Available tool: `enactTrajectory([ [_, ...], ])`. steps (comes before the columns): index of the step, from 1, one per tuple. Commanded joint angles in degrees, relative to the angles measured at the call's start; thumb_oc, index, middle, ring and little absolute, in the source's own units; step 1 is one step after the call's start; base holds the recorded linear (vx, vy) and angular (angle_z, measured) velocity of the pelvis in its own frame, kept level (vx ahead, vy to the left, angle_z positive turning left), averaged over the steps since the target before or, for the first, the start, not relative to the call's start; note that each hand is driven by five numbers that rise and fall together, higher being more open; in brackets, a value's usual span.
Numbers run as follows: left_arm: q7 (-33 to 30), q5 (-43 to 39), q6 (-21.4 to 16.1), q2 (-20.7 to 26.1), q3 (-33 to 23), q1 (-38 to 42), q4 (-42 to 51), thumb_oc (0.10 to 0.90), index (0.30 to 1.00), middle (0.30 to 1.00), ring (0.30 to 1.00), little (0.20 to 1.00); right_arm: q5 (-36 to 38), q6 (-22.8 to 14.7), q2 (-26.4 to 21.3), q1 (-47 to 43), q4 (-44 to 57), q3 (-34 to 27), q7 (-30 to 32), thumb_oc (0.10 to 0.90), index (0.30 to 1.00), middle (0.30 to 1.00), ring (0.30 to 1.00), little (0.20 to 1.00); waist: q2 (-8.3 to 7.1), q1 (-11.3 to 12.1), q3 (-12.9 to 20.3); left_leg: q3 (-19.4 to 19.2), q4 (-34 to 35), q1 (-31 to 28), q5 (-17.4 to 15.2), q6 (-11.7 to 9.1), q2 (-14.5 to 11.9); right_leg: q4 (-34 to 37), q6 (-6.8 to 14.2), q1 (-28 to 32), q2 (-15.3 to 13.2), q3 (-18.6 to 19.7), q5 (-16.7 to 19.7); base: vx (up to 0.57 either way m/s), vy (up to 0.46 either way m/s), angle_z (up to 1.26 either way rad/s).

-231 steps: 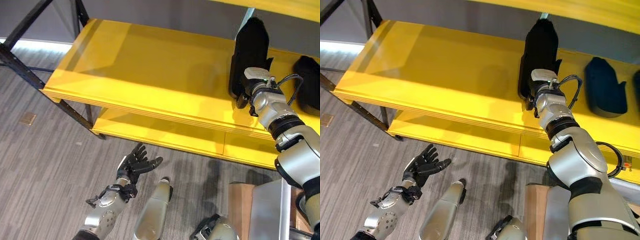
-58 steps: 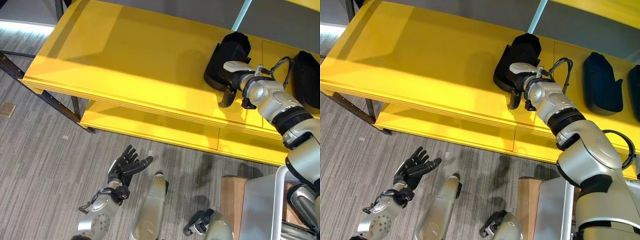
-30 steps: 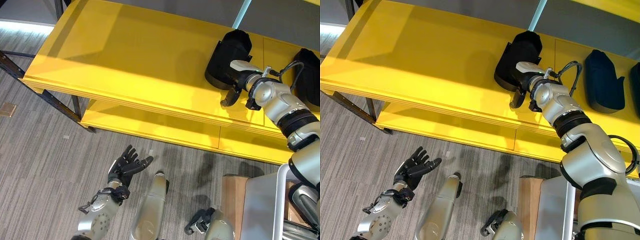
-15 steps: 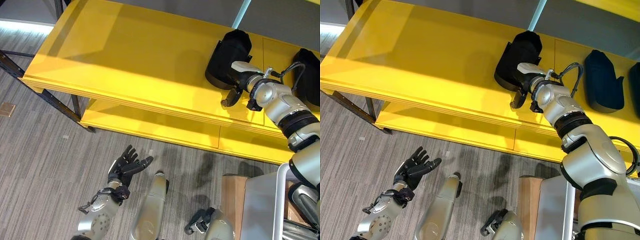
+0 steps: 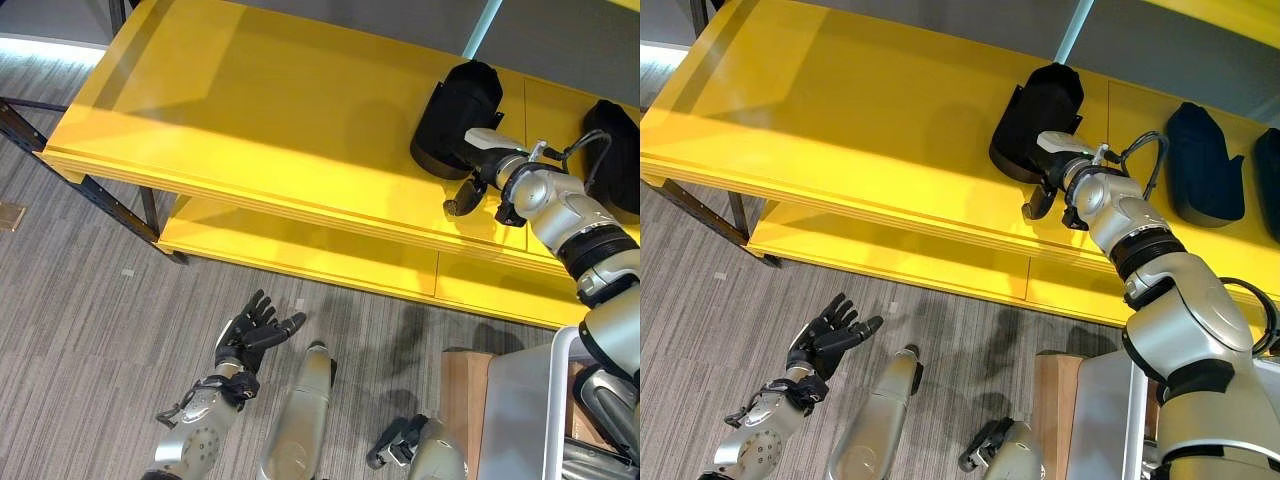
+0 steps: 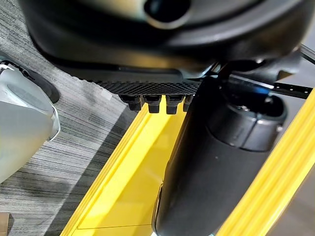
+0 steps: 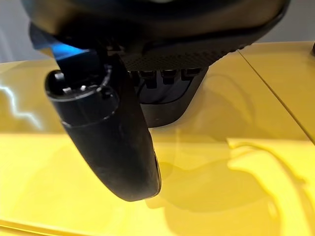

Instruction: Move parts from the plastic box to the shelf.

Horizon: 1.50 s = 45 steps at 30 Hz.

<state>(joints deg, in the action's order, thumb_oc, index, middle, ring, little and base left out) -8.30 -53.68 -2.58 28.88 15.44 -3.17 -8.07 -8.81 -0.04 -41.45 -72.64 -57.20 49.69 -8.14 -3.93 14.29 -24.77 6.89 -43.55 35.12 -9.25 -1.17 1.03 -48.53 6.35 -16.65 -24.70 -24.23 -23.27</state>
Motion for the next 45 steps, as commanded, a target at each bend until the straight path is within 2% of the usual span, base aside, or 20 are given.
enactTrajectory([
  [1, 2.3, -0.1, -4.5, 1.6, -3.1, 1.5, 4.2, 0.900, 1.000, 1.000, 1.000, 1.000, -3.7, 3.9, -9.6, 0.5, -9.4, 1.7, 1.7, 0.900, 1.000, 1.000, 1.000, 1.000, 1.88, -0.8, -0.2, 3.8, -1.8, -2.4, -7.8, -1.6, -6.1, -0.9, 0.1, -3.7, -0.3, 1.4, 5.3, 0.00, 0.000, 0.00],
  [13, 2.3, -0.2, -4.5, 1.9, -3.4, 1.3, 4.1, 0.900, 1.000, 1.000, 1.000, 1.000, -2.6, 3.9, -11.1, -0.5, -9.3, 1.7, 2.1, 0.900, 1.000, 1.000, 1.000, 1.000, 1.66, -1.0, -0.2, 3.7, -1.8, -2.1, -7.5, -1.6, -6.2, -0.9, 0.1, -4.0, -0.1, 1.5, 5.4, 0.00, 0.000, 0.00],
  [24, 2.6, 0.0, -4.4, 2.5, -3.9, 0.9, 4.6, 0.900, 1.000, 1.000, 1.000, 1.000, -1.6, 3.6, -13.8, -3.1, -7.8, 4.2, 1.5, 0.900, 1.000, 1.000, 1.000, 1.000, 1.14, -1.0, 0.0, 3.8, -1.9, -2.0, -7.5, -1.7, -6.4, -0.8, 0.0, -3.9, -0.1, 1.3, 5.5, 0.00, 0.000, 0.00],
  [45, 2.6, 0.2, -4.3, 2.9, -4.7, 0.5, 4.7, 0.900, 1.000, 1.000, 1.000, 1.000, -2.6, 3.7, -15.3, -2.8, -7.8, 5.0, 1.3, 0.900, 1.000, 1.000, 1.000, 1.000, 0.62, -0.9, -0.1, 4.0, -2.1, -1.5, -7.7, -1.5, -6.4, -0.9, 0.2, -3.9, 0.3, 1.1, 5.7, 0.00, 0.000, 0.00],
])
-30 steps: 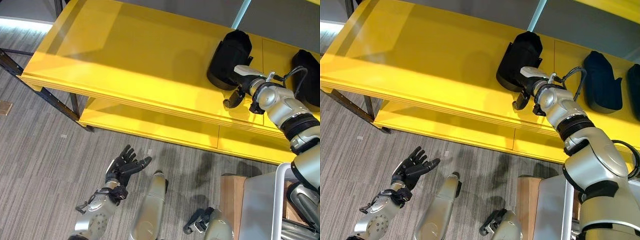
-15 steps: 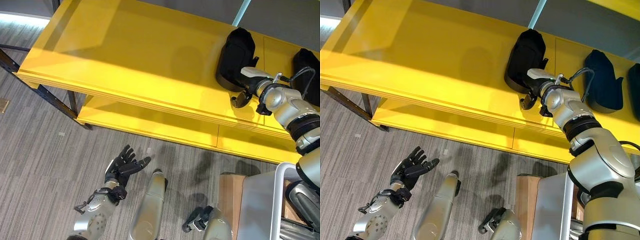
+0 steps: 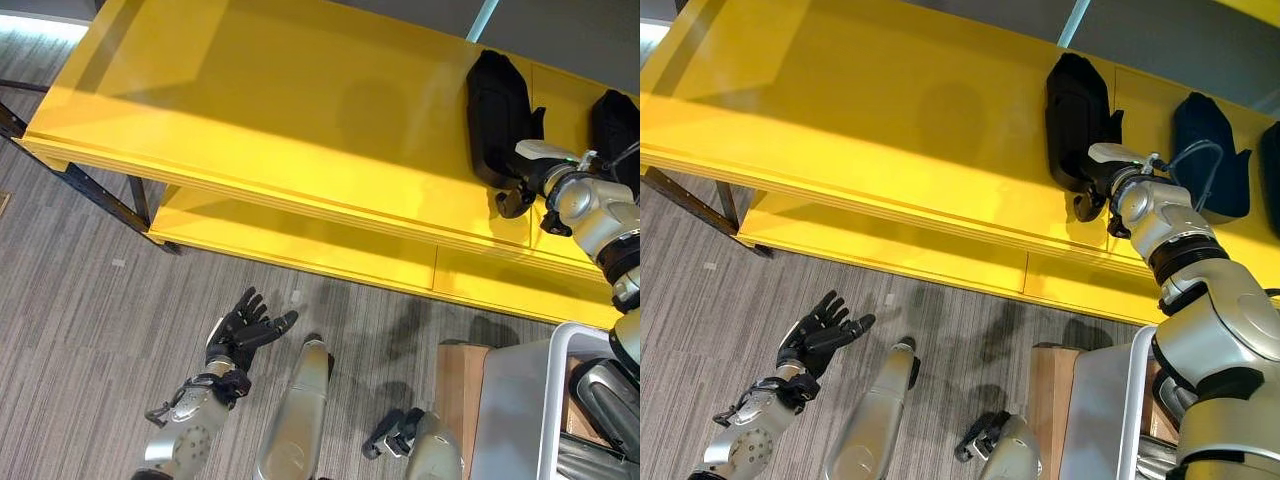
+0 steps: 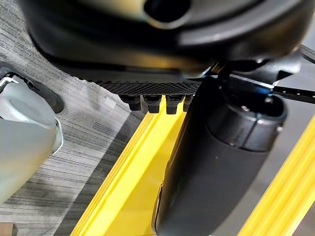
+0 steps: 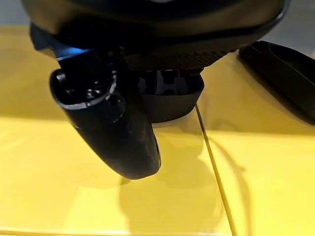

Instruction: Move parts from the plastic box to the shelf.

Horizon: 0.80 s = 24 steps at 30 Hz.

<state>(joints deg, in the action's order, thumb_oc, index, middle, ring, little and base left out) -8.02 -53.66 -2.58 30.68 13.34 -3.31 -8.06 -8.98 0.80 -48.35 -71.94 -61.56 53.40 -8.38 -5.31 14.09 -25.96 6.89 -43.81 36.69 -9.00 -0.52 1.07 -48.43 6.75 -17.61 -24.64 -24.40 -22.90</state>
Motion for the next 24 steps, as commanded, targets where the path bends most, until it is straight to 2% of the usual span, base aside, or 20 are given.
enactTrajectory([
  [1, 2.4, 0.2, -4.3, 1.1, -2.6, 0.7, 4.7, 0.900, 1.000, 1.000, 1.000, 1.000, -2.5, 2.9, -8.4, -3.5, -3.5, 1.3, 1.5, 0.900, 1.000, 1.000, 1.000, 1.000, 1.99, -0.7, 1.1, 4.0, -1.9, -3.1, -8.0, -2.1, -6.4, -1.0, -0.2, -2.9, 0.2, 1.3, 5.4, 0.00, 0.000, 0.00],
  [9, 2.1, 0.0, -4.4, 1.1, -3.0, 0.6, 4.8, 0.900, 1.000, 1.000, 1.000, 1.000, -1.5, 2.8, -7.9, -4.5, -1.6, 1.5, 1.8, 0.900, 1.000, 1.000, 1.000, 1.000, 1.69, -0.7, 1.1, 3.9, -2.0, -2.9, -7.9, -2.1, -6.5, -1.0, -0.2, -3.2, 0.4, 1.4, 5.4, 0.00, 0.000, 0.00],
  [15, 2.0, -0.7, -4.9, 1.5, -3.7, 0.5, 4.1, 0.900, 1.000, 1.000, 1.000, 1.000, 2.2, 2.9, -7.9, -5.9, 6.9, 1.5, 2.2, 0.900, 1.000, 1.000, 1.000, 1.000, 1.35, -1.0, 1.0, 3.8, -2.4, -2.8, -8.1, -2.1, -6.6, -1.1, -0.2, -3.4, 0.3, 1.6, 5.4, 0.00, 0.000, 0.00],
  [24, 1.7, -1.0, -5.0, 1.8, -3.7, 0.8, 4.4, 0.900, 1.000, 1.000, 1.000, 1.000, 2.8, 3.3, -6.4, -7.1, 8.9, 2.9, 1.7, 0.900, 1.000, 1.000, 1.000, 1.000, 1.15, -1.0, 1.0, 3.6, -2.6, -2.8, -8.3, -1.9, -6.6, -0.9, -0.2, -3.3, 0.4, 1.8, 5.5, 0.00, 0.005, -0.03],
])
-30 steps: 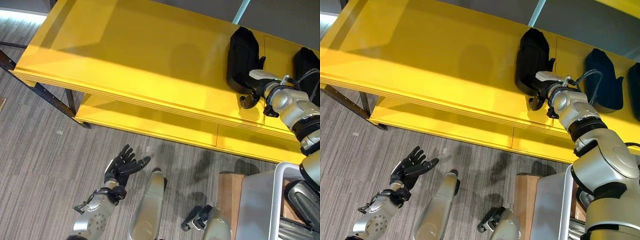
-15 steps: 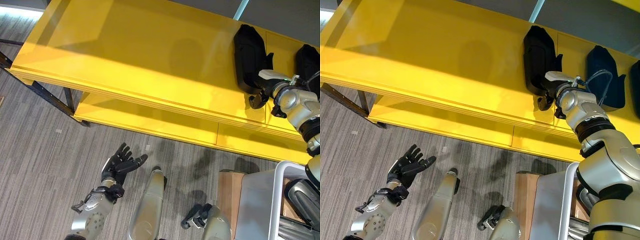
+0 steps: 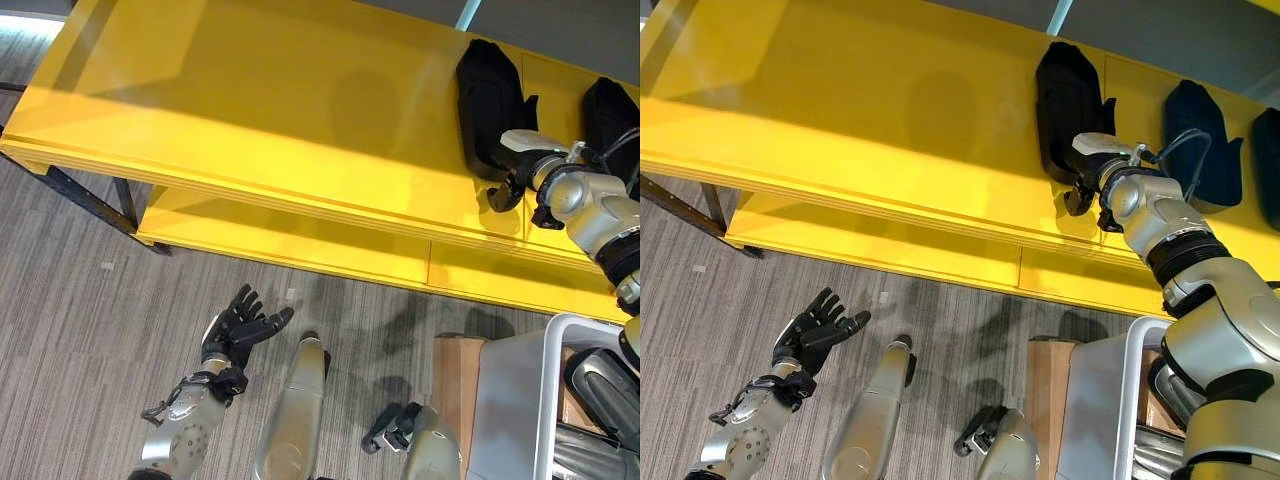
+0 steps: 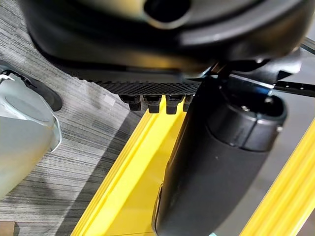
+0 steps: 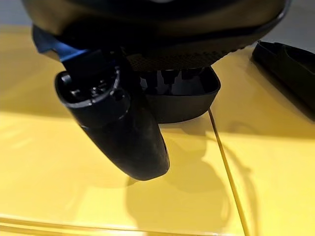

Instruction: Move parts from the plastic box to the shelf.

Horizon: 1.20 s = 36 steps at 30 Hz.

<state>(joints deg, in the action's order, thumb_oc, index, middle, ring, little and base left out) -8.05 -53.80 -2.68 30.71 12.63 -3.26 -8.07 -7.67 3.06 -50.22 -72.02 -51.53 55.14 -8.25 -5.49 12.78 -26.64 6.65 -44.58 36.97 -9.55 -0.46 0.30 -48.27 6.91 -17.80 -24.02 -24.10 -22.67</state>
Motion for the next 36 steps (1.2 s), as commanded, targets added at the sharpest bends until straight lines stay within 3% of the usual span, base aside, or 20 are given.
enactTrajectory([
  [1, 1.8, -0.9, -4.9, 1.8, -3.0, 0.8, 4.3, 0.900, 1.000, 1.000, 1.000, 1.000, 1.5, 1.0, -4.1, -7.2, -1.2, 1.1, 1.6, 0.900, 1.000, 1.000, 1.000, 1.000, 1.30, 0.4, 1.8, 3.8, -1.8, -3.0, -7.8, -2.0, -5.8, -0.9, -0.4, -3.0, -0.2, 1.6, 5.4, 0.00, 0.000, 0.00],
  [36, 1.7, -1.3, -4.9, 2.9, -3.3, 1.4, 4.3, 0.900, 1.000, 1.000, 1.000, 1.000, 3.9, 2.0, 1.9, -9.5, -1.9, 1.2, 0.9, 0.900, 1.000, 1.000, 1.000, 1.000, 1.25, 1.3, 1.9, 3.9, -2.6, -2.5, -8.1, -1.4, -5.3, -0.8, -0.2, -2.6, 0.0, 1.1, 5.9, 0.00, 0.000, 0.00],
])
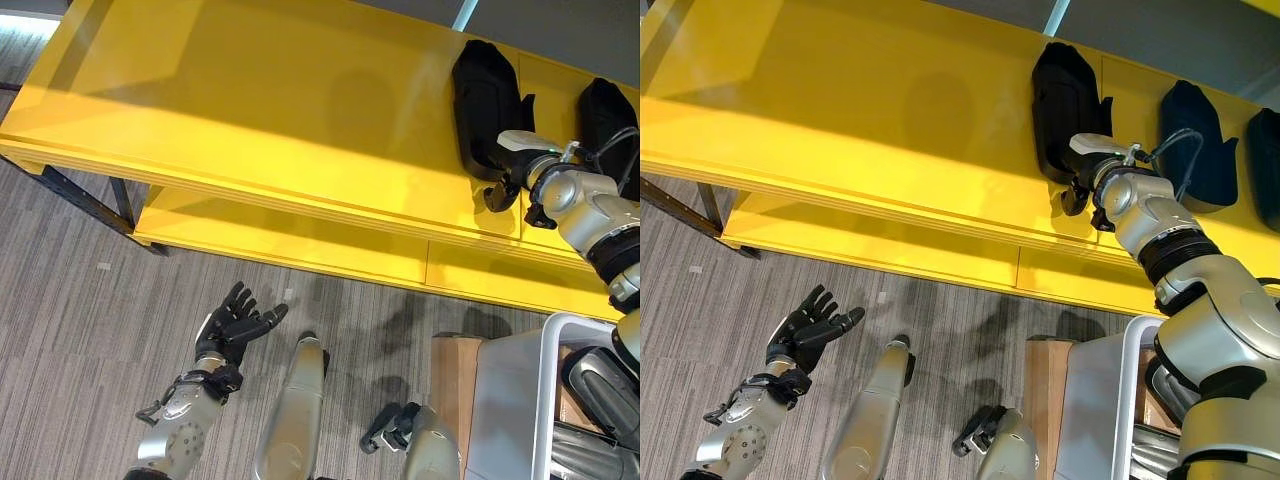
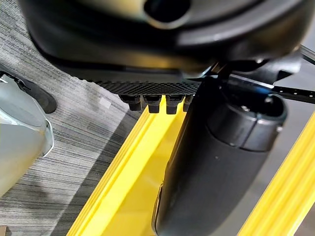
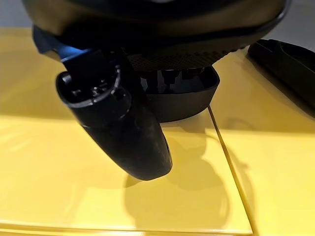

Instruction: Move parts from the plastic box to the shelf.

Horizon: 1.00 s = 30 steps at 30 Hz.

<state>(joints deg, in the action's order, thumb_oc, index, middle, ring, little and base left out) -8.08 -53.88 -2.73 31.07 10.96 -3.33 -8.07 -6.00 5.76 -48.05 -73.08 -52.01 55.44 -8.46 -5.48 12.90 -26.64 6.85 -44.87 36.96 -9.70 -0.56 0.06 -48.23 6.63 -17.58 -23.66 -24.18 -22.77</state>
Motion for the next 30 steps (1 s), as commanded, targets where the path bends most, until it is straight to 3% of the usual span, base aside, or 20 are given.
enactTrajectory([
  [1, 1.7, -1.3, -4.9, 2.6, -1.6, 1.4, 4.3, 0.900, 1.000, 1.000, 1.000, 1.000, 2.2, -0.7, -0.2, -8.5, -1.3, 1.0, 1.0, 0.900, 1.000, 1.000, 1.000, 1.000, 1.26, 1.2, 2.0, 3.7, -2.3, -2.5, -8.0, -1.3, -5.1, -0.9, 0.1, -2.9, -0.4, 1.2, 5.9, 0.00, 0.000, 0.00],
  [30, 1.7, -1.6, -4.9, 3.4, -1.5, 2.2, 3.8, 0.900, 1.000, 1.000, 1.000, 1.000, 5.0, -0.3, 3.1, -10.9, 0.0, 0.9, 1.4, 0.900, 1.000, 1.000, 1.000, 1.000, 0.78, 1.5, 2.3, 3.8, -2.0, -2.5, -7.8, -1.1, -5.1, -0.2, 0.2, -2.9, -0.1, 1.2, 6.4, 0.00, 0.000, 0.00],
])
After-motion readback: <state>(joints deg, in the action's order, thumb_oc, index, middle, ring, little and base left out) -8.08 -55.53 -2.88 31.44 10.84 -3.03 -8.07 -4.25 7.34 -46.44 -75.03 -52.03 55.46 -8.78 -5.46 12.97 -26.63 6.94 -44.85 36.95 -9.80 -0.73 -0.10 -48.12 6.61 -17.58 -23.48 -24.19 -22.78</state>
